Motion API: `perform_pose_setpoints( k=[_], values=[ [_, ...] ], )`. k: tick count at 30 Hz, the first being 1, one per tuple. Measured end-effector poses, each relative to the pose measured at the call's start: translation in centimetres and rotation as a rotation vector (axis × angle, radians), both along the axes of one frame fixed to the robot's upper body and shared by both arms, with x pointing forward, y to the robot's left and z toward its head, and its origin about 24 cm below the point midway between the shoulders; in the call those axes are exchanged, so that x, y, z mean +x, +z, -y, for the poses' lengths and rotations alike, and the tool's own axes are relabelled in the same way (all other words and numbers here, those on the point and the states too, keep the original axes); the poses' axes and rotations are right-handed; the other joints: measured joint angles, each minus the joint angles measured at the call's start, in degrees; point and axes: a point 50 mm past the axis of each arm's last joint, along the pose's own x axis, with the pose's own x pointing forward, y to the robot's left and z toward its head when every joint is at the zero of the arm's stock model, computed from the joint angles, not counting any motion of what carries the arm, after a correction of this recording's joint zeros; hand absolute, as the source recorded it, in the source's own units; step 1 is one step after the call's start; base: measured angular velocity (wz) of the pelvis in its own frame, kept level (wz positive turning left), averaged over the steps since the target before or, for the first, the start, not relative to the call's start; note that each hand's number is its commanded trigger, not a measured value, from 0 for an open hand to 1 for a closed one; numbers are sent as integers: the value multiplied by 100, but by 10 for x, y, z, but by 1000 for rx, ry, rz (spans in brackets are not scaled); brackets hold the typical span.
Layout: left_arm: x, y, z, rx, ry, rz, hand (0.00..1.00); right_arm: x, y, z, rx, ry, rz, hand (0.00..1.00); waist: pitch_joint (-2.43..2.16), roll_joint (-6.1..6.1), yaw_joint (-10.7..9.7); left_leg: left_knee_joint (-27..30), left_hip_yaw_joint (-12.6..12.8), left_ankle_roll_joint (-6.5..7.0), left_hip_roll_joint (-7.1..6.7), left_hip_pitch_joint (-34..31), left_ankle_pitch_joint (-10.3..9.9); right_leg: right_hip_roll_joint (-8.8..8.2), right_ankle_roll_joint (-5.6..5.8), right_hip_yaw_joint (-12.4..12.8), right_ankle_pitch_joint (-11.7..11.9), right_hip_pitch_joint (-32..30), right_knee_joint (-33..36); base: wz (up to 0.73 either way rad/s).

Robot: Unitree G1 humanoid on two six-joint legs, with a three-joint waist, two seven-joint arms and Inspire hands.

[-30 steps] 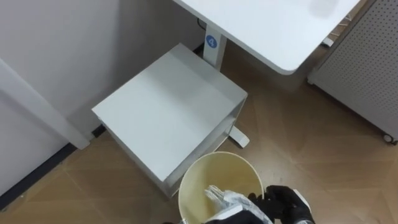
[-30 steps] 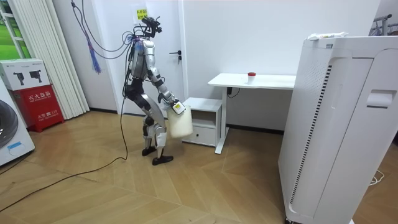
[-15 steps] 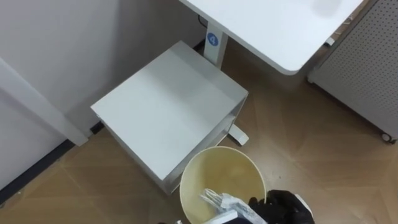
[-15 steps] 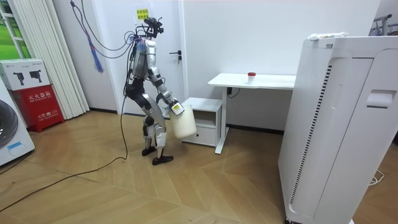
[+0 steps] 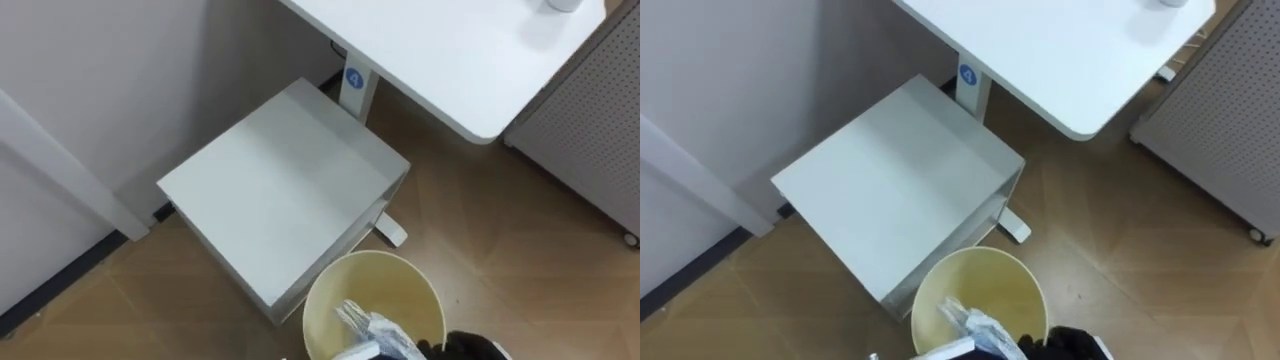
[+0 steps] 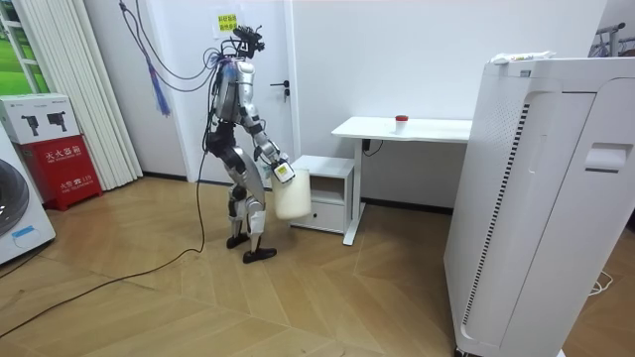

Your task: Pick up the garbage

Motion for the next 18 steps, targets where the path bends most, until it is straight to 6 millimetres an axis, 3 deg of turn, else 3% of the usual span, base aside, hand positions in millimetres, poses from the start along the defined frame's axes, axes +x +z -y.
perform_pose_setpoints(
  k=[5,9,18],
  values=[
    [7,6,-22,-35,149,50,0,-21,-11,5,-1,-9,-57,100,-7,47,37,-268,-37,-52,-28,502,0,47,23,-46,-14,524,-248,3],
    [5,13,-34,-73,224,89,0,-41,-20,9,-14,1,-117,100,-66,183,41,-462,-41,-64,-90,829,8,43,67,-73,-42,804,-320,0],
    [-3,32,-43,-142,263,162,0,-51,-22,16,-16,48,-139,100,-85,189,65,-846,-30,-128,-159,1609,46,66,100,-80,-61,1525,-577,0]
  ],
)
